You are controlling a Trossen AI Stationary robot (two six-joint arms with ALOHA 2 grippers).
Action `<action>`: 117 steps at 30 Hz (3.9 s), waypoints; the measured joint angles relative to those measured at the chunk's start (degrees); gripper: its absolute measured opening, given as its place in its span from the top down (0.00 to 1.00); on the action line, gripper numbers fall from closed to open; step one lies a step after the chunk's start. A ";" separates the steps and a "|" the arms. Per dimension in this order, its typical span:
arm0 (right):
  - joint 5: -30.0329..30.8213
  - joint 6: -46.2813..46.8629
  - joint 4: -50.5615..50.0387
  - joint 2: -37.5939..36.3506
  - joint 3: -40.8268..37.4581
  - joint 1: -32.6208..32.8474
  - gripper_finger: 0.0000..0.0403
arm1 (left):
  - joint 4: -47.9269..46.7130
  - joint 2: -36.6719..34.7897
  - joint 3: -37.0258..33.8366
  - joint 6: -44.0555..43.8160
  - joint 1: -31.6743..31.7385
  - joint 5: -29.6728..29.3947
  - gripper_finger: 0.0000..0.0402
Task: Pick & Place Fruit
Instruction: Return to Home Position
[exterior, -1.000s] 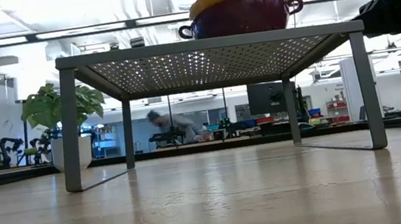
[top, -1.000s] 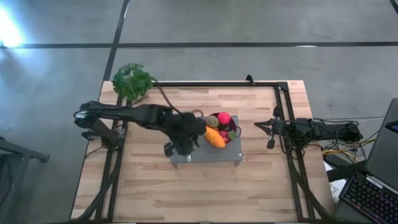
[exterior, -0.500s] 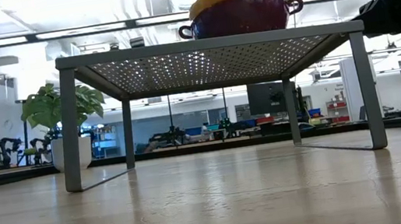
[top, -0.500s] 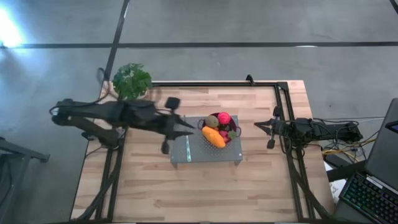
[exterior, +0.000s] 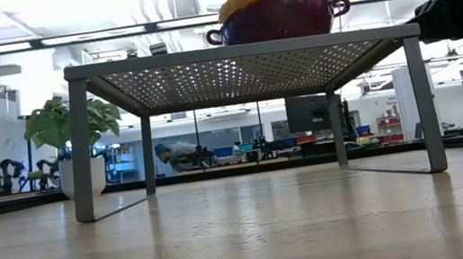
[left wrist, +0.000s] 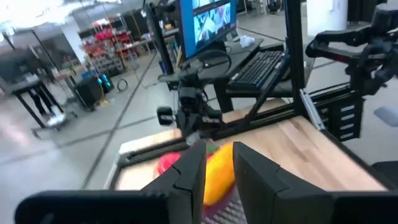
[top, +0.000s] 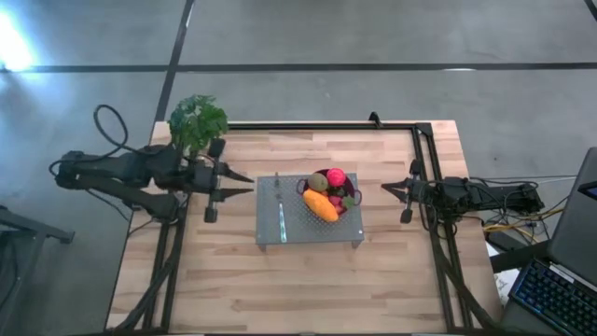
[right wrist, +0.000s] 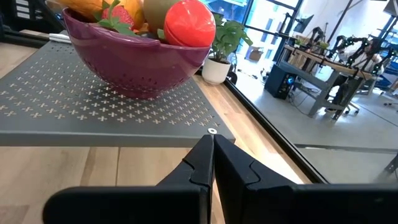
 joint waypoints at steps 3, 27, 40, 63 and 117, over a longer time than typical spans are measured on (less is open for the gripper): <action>0.00 -0.01 0.02 0.00 0.00 0.00 0.98 | 1.94 -2.96 -4.42 -3.17 0.07 0.10 0.79; 0.00 -0.01 0.02 0.00 -0.01 0.00 0.98 | 13.79 -20.28 -36.89 1.08 3.46 3.64 0.78; -0.01 -0.01 0.02 0.00 -0.01 0.00 0.98 | 26.31 -20.65 -46.61 0.83 9.11 4.12 0.78; 0.00 0.00 0.02 0.00 -0.02 0.00 0.98 | 20.30 -37.98 -55.69 3.54 9.09 10.57 0.78; -2.01 13.22 4.82 -0.09 -2.30 -1.16 0.98 | 17.53 -47.88 -61.63 0.48 9.09 10.42 0.78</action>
